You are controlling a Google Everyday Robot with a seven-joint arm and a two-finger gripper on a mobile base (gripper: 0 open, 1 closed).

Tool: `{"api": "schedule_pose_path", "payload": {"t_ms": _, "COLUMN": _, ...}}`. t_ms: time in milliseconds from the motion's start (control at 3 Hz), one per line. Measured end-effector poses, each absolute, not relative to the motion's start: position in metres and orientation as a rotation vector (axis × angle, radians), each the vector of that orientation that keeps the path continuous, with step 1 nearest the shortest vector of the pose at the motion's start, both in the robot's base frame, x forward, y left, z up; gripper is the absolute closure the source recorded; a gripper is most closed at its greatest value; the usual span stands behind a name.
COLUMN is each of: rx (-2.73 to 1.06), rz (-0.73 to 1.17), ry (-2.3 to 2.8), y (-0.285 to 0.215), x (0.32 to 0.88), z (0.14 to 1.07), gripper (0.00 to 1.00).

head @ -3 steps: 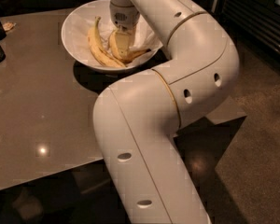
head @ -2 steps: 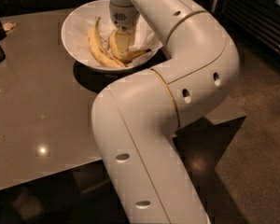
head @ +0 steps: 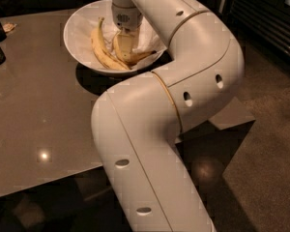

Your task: Pick banana from white bowl

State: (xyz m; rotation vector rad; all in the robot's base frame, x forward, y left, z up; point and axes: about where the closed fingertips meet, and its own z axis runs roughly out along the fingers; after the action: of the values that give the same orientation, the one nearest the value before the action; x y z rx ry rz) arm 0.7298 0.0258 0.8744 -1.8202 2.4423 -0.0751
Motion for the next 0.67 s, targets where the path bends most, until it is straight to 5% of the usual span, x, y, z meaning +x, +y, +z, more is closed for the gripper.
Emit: {"api": "schedule_pose_path", "payload": {"t_ms": 667, "rx": -1.833, "rz": -0.069, "ry": 2.453, "y": 0.0275, "x": 0.7320, "z": 0.8658, "gripper": 0.49}}
